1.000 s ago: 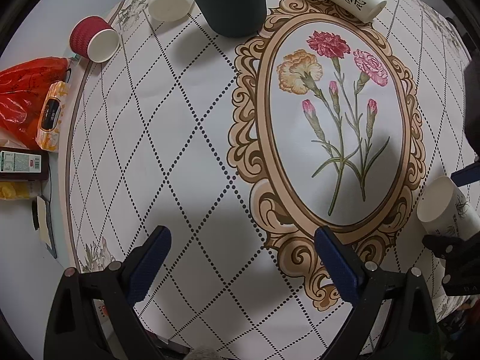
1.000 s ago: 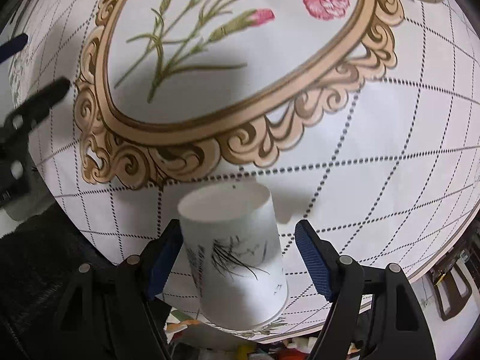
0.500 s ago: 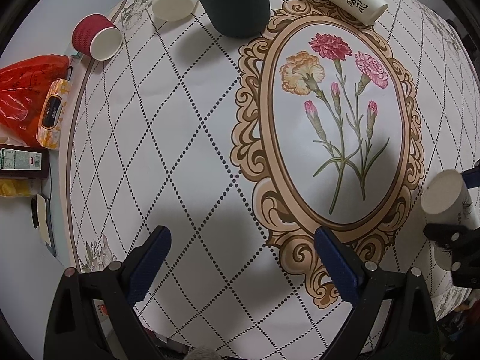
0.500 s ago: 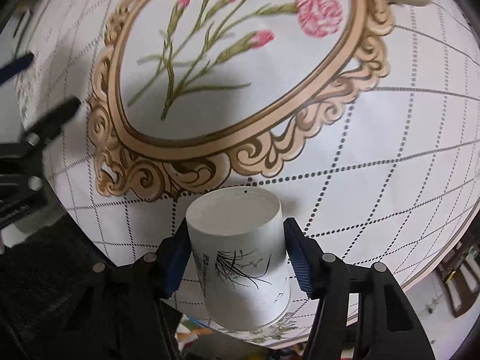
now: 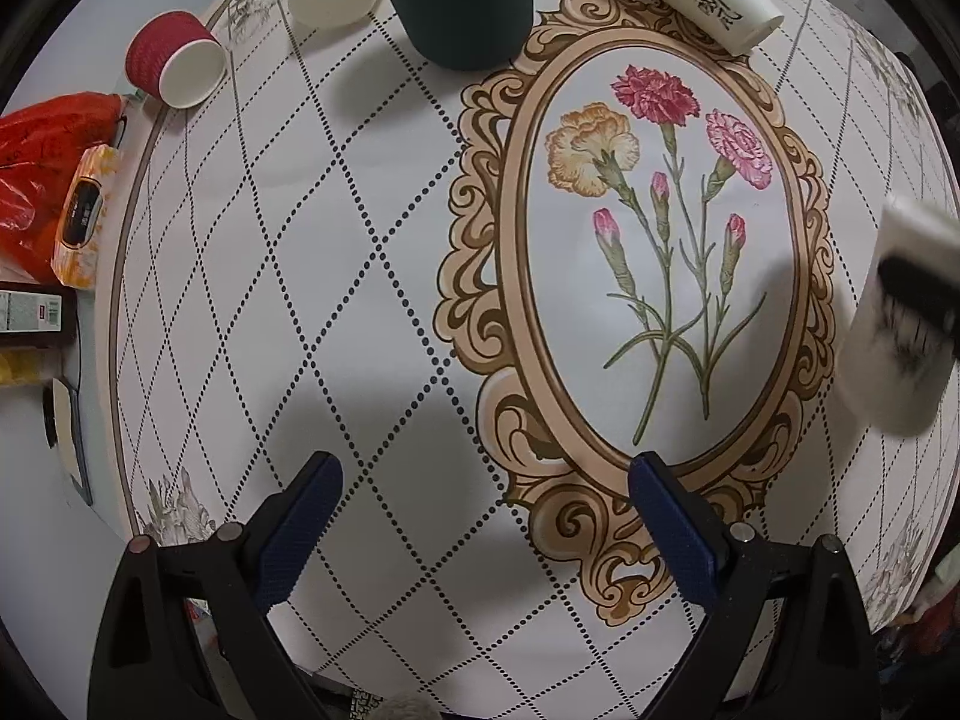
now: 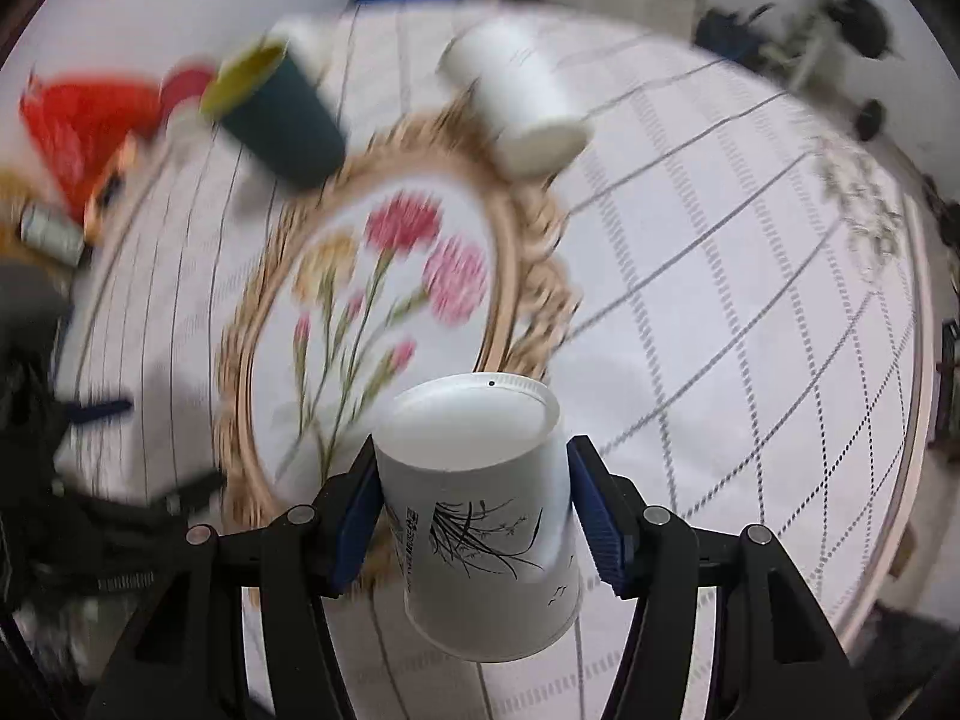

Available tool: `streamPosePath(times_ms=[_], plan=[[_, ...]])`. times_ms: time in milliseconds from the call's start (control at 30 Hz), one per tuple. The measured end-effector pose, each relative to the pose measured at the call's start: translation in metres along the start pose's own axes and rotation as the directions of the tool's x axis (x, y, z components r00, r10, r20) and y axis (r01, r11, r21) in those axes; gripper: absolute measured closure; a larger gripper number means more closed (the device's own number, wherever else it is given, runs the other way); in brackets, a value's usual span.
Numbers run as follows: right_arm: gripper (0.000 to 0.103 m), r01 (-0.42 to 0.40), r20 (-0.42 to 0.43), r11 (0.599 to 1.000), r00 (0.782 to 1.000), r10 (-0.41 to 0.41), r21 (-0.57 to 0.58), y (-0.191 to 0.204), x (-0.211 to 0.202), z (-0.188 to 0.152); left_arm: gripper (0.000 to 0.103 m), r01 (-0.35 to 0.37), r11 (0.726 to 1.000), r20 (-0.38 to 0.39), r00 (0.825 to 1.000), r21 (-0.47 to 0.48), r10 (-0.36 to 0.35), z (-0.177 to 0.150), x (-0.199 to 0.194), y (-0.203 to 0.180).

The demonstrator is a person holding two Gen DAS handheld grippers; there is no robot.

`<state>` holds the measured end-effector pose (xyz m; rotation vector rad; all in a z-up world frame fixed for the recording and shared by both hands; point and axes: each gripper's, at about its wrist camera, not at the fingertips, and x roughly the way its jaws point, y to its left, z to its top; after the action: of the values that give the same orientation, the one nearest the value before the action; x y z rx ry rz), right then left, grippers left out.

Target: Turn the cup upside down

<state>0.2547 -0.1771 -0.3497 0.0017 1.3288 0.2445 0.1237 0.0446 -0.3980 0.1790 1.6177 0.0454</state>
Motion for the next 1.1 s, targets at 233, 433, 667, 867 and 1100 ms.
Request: streamPosePath(times_ms=[233, 433, 667, 867, 1100], plan=[[0.041, 0.082, 0.289, 0.991, 0.951, -0.109, 0.104, -0.014, -0.008, -0.003, 0.005, -0.016, 1.000, -0.019, 1.000, 0.010, 0.016, 0.013, 0.012, 0.003], [0.041, 0.091, 0.358, 0.984, 0.923, -0.141, 0.154, -0.016, -0.003, -0.015, 0.005, -0.023, 0.999, -0.017, 1.000, 0.040, 0.024, 0.020, 0.012, -0.009], [0.040, 0.103, 0.326, 0.986, 0.935, -0.141, 0.130, -0.011, -0.004, -0.027, 0.005, -0.015, 0.999, -0.012, 1.000, 0.047, 0.015, 0.023, 0.009, -0.016], [0.034, 0.108, 0.291, 0.982, 0.945, -0.150, 0.156, -0.015, -0.005, -0.033, 0.005, -0.009, 0.999, 0.008, 1.000, 0.050, 0.009, 0.022, -0.005, -0.019], [0.006, 0.088, 0.250, 0.968, 0.957, -0.148, 0.234, -0.018, -0.035, -0.036, 0.005, 0.004, 0.998, 0.072, 0.997, 0.058, -0.008, 0.021, -0.041, -0.022]])
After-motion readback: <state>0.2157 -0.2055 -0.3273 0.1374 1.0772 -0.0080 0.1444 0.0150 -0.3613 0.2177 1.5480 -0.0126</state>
